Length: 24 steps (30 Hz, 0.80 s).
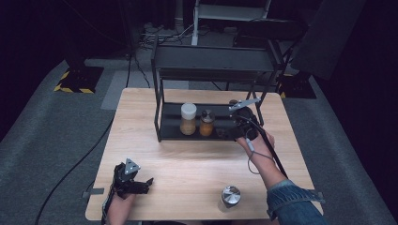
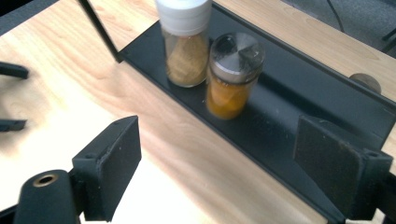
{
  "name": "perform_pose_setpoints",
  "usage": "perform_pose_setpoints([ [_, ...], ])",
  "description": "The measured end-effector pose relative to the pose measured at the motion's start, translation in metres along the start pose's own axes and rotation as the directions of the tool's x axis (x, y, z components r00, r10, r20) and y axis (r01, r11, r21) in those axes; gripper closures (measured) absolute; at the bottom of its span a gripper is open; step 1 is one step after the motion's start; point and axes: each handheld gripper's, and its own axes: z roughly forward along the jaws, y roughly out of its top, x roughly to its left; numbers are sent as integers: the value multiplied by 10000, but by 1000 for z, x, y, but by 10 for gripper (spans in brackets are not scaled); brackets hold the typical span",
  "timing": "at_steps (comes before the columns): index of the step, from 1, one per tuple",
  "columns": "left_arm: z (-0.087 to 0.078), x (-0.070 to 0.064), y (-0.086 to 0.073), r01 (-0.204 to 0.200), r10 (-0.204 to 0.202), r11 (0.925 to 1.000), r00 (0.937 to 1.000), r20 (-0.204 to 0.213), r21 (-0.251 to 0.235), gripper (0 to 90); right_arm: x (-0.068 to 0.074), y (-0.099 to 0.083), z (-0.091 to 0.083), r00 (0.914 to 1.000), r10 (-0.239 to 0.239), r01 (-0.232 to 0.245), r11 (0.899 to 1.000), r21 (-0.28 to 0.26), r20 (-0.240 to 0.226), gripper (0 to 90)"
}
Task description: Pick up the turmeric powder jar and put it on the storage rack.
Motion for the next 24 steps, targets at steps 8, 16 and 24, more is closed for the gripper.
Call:
perform_pose_setpoints([
  [8,0,0,0,5,-5,10000,10000,8,-13,24,13,-33,-27,9999,-148,147,9990,-422,-15,147],
  [16,1,-1,1,30,-30,10000,10000,-23,10,20,24,-66,-50,9996,-173,157,9971,-748,-213,146],
  [24,1,-2,1,44,-44,10000,10000,-47,20,18,38,-91,-67,9990,-295,262,9953,-937,-341,146],
])
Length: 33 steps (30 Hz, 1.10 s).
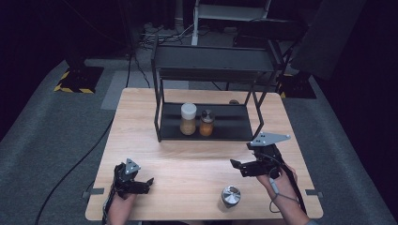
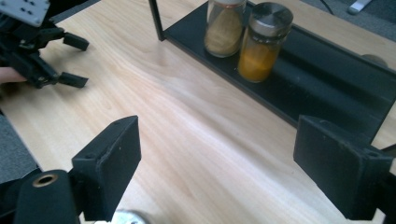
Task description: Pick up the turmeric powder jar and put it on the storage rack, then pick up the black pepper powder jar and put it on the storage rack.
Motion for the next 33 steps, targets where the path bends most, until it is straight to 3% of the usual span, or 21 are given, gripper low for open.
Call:
perform_pose_setpoints([
  [15,1,-1,1,27,-27,10000,10000,-36,7,15,28,-35,-7,9996,-270,270,9996,94,31,141],
  [33,1,-1,1,45,-45,10000,10000,-56,6,15,48,-63,14,9990,-398,406,9983,424,-189,139],
])
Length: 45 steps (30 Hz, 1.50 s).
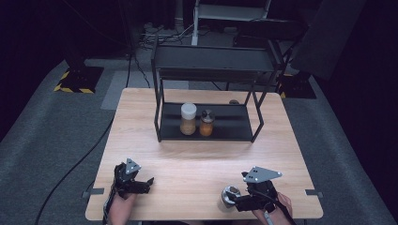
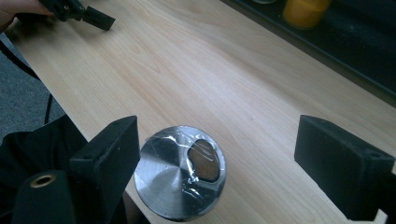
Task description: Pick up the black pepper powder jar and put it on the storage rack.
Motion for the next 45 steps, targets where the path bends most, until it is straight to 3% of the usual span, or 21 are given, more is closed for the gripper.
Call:
perform_pose_setpoints([
  [26,0,0,0,12,-12,10000,10000,2,-2,15,12,-16,40,9997,-138,157,9953,960,-209,161],
  [38,0,0,0,4,-4,10000,10000,0,-2,15,14,-19,53,9994,-240,269,9907,1337,-229,297],
  [45,0,0,0,19,-19,10000,10000,2,-4,15,13,-18,53,9994,-200,235,9903,1368,-270,302],
])
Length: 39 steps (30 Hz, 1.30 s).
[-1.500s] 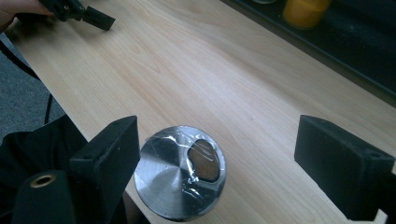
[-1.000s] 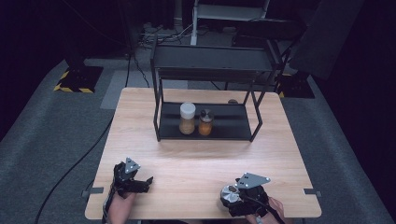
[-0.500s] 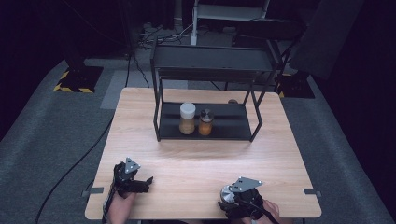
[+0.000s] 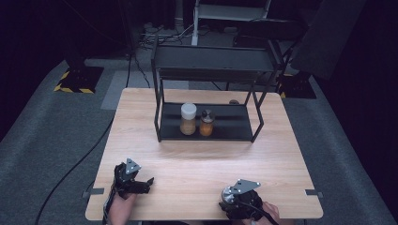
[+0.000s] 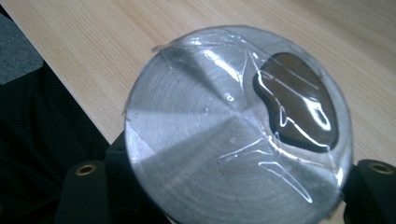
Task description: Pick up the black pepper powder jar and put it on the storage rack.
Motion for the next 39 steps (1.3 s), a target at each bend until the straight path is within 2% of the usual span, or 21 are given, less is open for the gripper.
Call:
perform_pose_setpoints([
  [5,0,0,0,-2,2,10000,10000,-1,8,14,1,3,-2,9999,-8,8,10000,50,103,302],
  [11,0,0,0,9,-9,10000,10000,-1,1,15,-6,12,-14,10000,59,-59,9999,-96,67,302],
  [18,0,0,0,-2,2,10000,10000,-2,3,15,-22,31,-27,9998,185,-185,9998,-52,73,302],
  [24,0,0,0,-1,1,10000,10000,2,4,15,-36,43,-36,9995,295,-293,9993,-218,89,302],
  [30,0,0,0,-3,3,10000,10000,2,14,15,-46,58,-50,9987,310,-292,9986,-430,415,302],
  [39,0,0,0,1,-1,10000,10000,-1,11,15,-63,79,-66,9968,453,-408,9968,-685,652,302],
])
